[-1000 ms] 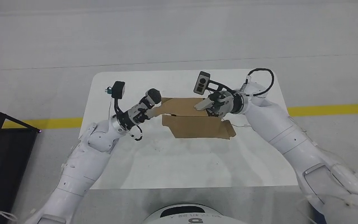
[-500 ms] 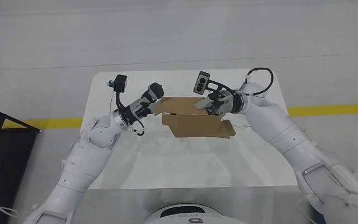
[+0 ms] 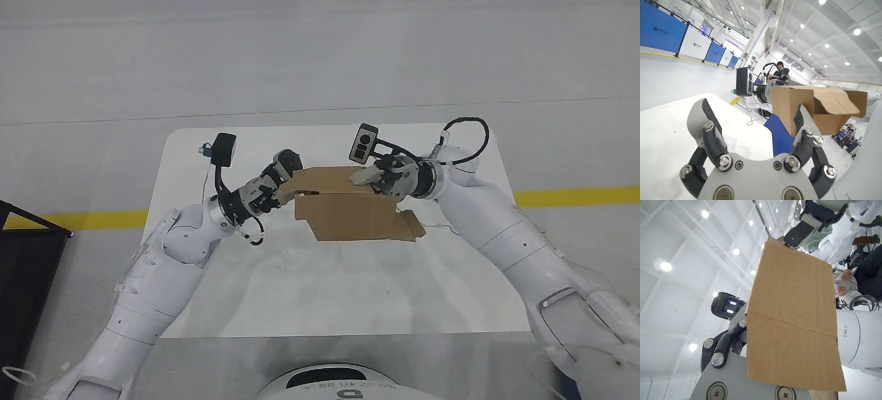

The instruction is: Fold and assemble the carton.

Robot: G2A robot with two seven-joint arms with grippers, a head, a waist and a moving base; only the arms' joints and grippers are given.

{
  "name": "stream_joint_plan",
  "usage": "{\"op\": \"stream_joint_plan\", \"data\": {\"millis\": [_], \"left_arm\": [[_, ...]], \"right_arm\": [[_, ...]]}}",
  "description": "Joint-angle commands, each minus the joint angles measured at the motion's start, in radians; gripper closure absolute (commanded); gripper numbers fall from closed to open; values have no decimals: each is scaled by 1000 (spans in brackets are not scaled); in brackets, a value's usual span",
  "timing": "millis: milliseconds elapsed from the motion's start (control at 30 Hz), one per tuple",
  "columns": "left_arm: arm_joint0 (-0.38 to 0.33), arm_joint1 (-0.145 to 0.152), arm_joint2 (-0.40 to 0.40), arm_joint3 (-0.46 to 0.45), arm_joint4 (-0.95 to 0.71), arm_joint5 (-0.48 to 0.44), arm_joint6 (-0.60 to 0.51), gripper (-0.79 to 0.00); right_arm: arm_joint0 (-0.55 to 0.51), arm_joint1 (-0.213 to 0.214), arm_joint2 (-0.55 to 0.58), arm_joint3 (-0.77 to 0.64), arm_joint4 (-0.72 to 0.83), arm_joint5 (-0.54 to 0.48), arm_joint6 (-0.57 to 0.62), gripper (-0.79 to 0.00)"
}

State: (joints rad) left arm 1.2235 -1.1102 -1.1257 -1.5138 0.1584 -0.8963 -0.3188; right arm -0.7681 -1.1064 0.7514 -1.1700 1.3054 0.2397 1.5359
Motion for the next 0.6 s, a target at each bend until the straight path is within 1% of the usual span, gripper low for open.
{"op": "stream_joint_plan", "data": {"millis": [0, 200, 333, 567], "left_arm": [[2, 0, -3, -2, 6, 0, 6, -785], [8, -2, -11, -7, 33, 6, 24, -785], [12, -3, -23, 8, 35, 19, 42, -785], [26, 1, -54, 25, 33, 2, 53, -785]], "right_arm": [[3, -4, -1, 10, 2, 0, 0, 0], [18, -18, -12, 49, -28, -5, 0, 0], [23, -26, -9, 67, -28, -9, 0, 0], [26, -33, 5, 91, -39, -12, 0, 0]]}}
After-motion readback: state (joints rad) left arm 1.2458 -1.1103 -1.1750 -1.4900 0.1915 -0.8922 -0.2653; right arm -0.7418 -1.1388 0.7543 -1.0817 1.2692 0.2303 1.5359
